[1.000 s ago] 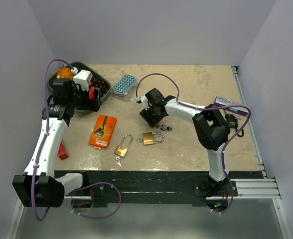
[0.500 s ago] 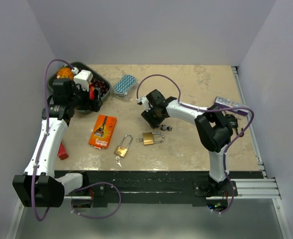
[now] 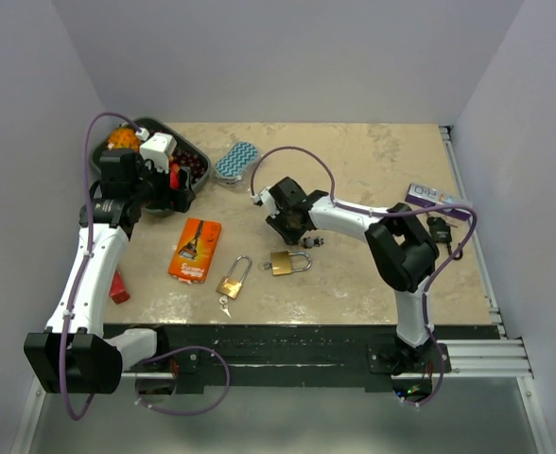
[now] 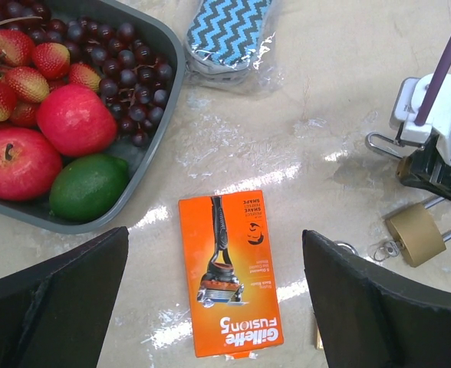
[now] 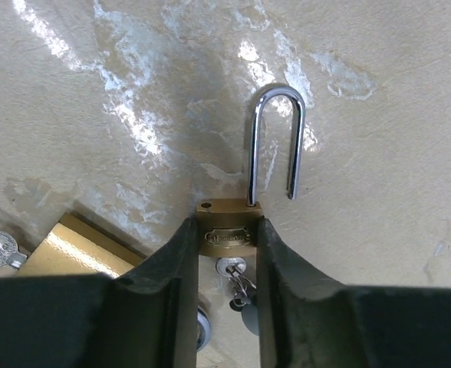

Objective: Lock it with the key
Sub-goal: Pick up the lock from the center of the board.

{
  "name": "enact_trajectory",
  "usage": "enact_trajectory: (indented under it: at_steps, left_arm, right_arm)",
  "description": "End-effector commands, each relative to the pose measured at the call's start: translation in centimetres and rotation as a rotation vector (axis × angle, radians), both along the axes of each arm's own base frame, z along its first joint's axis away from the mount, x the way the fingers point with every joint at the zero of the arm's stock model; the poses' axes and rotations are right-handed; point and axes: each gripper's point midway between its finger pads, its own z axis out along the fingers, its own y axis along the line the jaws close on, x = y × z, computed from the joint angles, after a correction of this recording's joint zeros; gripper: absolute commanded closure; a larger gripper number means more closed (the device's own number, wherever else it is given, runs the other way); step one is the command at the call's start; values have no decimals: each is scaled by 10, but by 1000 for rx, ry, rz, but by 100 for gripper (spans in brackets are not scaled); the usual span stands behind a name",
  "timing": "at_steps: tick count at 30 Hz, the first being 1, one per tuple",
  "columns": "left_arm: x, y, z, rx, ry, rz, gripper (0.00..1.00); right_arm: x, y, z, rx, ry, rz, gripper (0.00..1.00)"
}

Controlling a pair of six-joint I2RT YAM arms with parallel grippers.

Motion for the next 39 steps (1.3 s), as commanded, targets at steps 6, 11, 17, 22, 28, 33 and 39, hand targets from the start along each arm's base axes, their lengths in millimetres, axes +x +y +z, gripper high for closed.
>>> enact_trajectory:
  at_steps: [6,11,17,22,28,33,39]
  left_arm:
    - [8,-20,39,-20,-210,-154,1]
    - [-6,-45,49,25,-353,-391,1]
    - [-42,-72,53,175,-562,-756,2]
    - [-86,-109,42,112,-617,-1032,5]
    - [-109,-157,36,-26,-546,-1136,14]
    - [-105,-178,44,-154,-530,-1111,23]
    - [-110,-198,43,-190,-518,-1119,28]
  right_arm:
    - [10,2,73,40,-108,132,100]
    - [-10,16,154,230,-101,336,100]
    - [-52,11,209,420,-24,497,100]
    - [-84,8,224,476,15,616,100]
    - [-93,5,237,504,-31,620,100]
    - [-103,7,249,514,-87,646,100]
    - [-113,9,259,516,-109,670,100]
